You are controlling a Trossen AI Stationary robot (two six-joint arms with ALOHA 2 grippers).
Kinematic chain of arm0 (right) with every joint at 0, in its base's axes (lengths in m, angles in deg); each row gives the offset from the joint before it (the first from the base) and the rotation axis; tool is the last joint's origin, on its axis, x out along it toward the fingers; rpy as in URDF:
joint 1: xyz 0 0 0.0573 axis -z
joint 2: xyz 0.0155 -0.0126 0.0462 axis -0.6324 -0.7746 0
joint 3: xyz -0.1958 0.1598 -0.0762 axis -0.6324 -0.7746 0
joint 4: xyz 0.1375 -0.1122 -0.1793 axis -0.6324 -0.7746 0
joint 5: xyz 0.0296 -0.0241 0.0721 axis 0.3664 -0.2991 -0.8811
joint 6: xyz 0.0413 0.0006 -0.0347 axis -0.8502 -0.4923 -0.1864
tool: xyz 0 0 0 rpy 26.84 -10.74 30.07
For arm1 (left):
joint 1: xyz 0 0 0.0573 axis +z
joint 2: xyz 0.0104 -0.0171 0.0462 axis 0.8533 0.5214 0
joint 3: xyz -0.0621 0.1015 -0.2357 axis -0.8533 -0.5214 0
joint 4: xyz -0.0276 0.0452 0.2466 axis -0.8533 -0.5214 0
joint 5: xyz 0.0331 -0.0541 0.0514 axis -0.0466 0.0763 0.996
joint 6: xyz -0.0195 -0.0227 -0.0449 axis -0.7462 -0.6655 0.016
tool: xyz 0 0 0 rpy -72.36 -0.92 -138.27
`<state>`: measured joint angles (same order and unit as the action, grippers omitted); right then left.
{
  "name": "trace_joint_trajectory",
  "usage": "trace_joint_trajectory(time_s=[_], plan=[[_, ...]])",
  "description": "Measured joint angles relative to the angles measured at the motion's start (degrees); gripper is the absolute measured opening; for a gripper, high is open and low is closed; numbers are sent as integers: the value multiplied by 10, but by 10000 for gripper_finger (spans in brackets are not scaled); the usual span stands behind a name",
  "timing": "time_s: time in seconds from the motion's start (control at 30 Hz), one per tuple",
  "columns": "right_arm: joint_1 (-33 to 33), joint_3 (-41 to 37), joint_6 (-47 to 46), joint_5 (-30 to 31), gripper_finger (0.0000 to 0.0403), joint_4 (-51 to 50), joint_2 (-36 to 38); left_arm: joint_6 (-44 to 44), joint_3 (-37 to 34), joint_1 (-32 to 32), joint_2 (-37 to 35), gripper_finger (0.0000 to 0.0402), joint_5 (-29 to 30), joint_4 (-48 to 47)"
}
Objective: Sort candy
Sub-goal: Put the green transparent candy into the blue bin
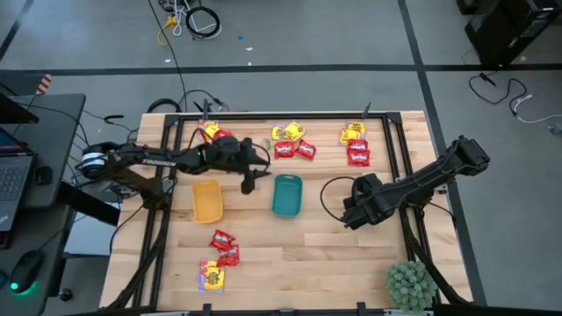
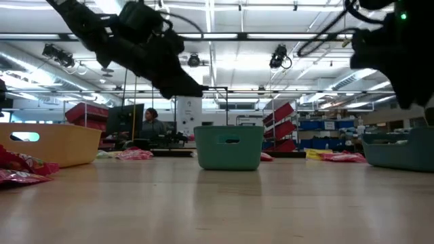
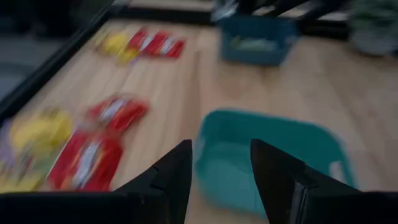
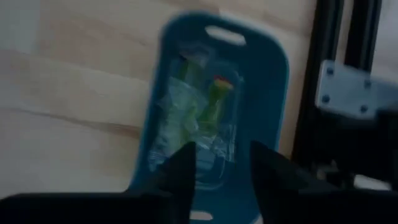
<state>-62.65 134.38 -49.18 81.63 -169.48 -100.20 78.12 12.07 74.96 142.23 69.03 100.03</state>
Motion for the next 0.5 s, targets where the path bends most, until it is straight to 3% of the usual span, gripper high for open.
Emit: trace_joint_trajectory(time_s=[0.23,0.5], plan=[[31,66,91,139,223,1,0,-53,11,76,0,163,26,-89],[113,70,266,207,242,97,0,-55,40,116,38,163,39,-143]])
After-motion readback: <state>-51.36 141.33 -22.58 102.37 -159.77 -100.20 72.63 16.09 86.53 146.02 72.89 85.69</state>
